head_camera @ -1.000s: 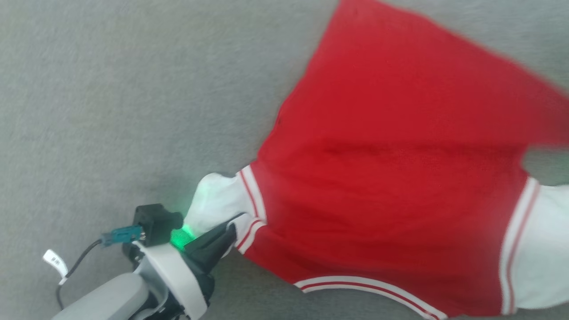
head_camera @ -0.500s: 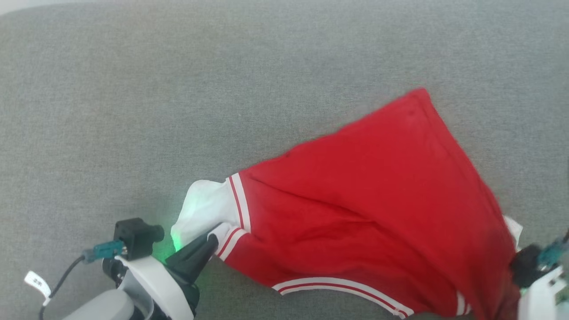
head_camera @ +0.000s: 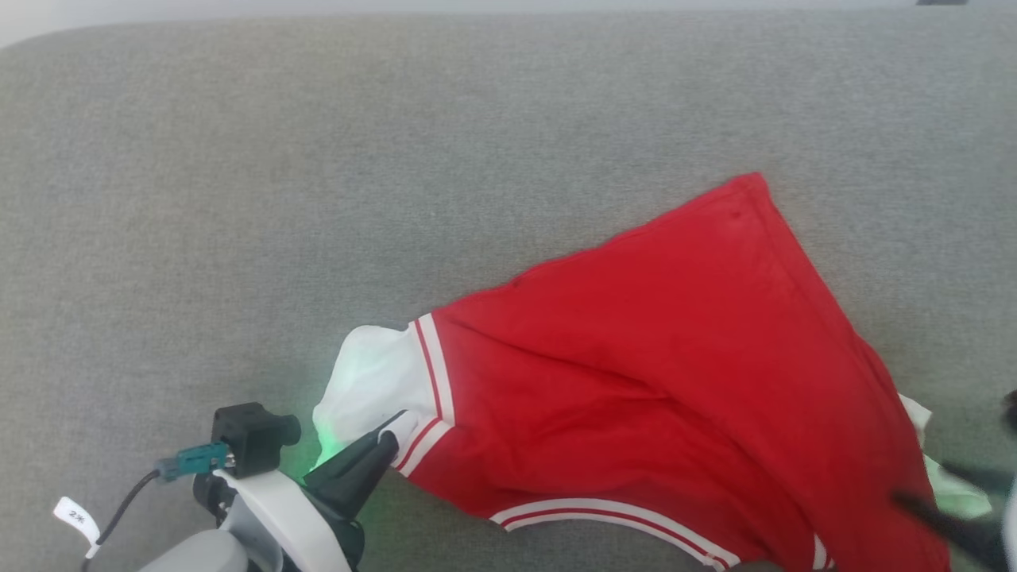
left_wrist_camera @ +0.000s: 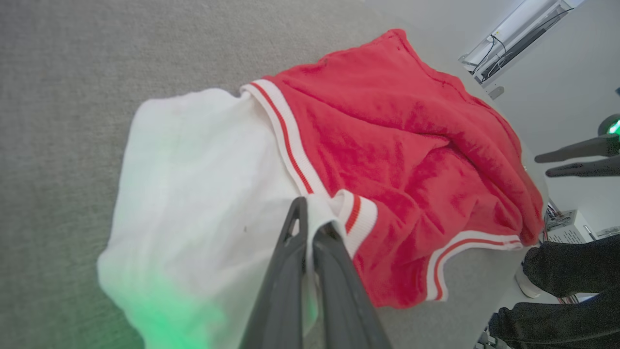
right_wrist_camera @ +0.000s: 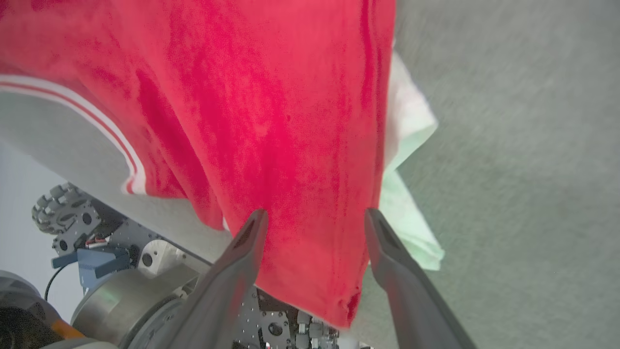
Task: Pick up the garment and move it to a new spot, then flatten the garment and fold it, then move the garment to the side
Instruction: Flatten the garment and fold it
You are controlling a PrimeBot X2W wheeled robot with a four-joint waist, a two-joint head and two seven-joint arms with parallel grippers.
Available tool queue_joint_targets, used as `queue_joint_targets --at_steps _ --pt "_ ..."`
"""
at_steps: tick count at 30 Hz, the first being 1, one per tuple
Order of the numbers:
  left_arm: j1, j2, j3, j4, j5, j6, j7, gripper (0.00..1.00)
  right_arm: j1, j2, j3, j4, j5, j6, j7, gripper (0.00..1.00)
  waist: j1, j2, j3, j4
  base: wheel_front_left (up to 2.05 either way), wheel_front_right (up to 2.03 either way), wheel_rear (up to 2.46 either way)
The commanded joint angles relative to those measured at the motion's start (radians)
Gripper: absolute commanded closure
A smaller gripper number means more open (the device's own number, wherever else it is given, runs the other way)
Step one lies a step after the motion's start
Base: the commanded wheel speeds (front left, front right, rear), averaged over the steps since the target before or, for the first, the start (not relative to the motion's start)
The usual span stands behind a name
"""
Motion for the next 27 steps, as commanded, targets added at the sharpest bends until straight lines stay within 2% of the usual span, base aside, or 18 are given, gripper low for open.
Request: queue_joint_targets --at_steps 1,5,8,19,21,24,27 --pt "0.015 -0.008 0.006 -0.002 0.003 0.003 0.000 1.00 0.001 0.002 -0.032 -0.024 0.018 0.000 0.007 0.00 0.0000 0.0000 0.003 0.005 0.00 0.00 0.00" --pt "0.014 -0.026 0.011 -0.008 0.014 0.003 0.000 1.00 -0.079 0.005 -0.139 -0.058 0.049 0.000 0.023 0.00 0.0000 0.0000 0.020 0.023 0.00 0.00 0.00" --pt "-0.007 -0.044 0.005 -0.011 0.021 0.003 0.000 1.00 -0.204 0.006 -0.130 -0.008 0.016 0.000 0.018 0.00 0.0000 0.0000 0.040 0.042 0.00 0.00 0.00" --pt "-0.102 -0.098 -0.034 -0.002 0.019 0.003 0.000 1.00 -0.729 0.066 0.196 0.335 -0.158 0.000 0.041 0.00 0.0000 0.0000 0.146 0.137 0.00 0.00 0.00" --pt "-0.109 -0.111 -0.036 0.002 0.017 0.003 0.000 1.00 -0.783 0.066 0.260 0.393 -0.180 0.000 0.044 0.00 0.0000 0.0000 0.158 0.151 0.00 0.00 0.00" --pt "-0.119 -0.124 -0.039 0.009 0.019 0.003 0.000 1.00 -0.831 0.032 0.364 0.457 -0.222 0.000 0.053 0.00 0.0000 0.0000 0.170 0.169 0.00 0.00 0.00" --pt "-0.117 -0.133 -0.036 0.015 0.019 0.003 0.000 1.00 -0.838 0.021 0.444 0.512 -0.204 0.000 0.047 0.00 0.0000 0.0000 0.171 0.179 0.00 0.00 0.00"
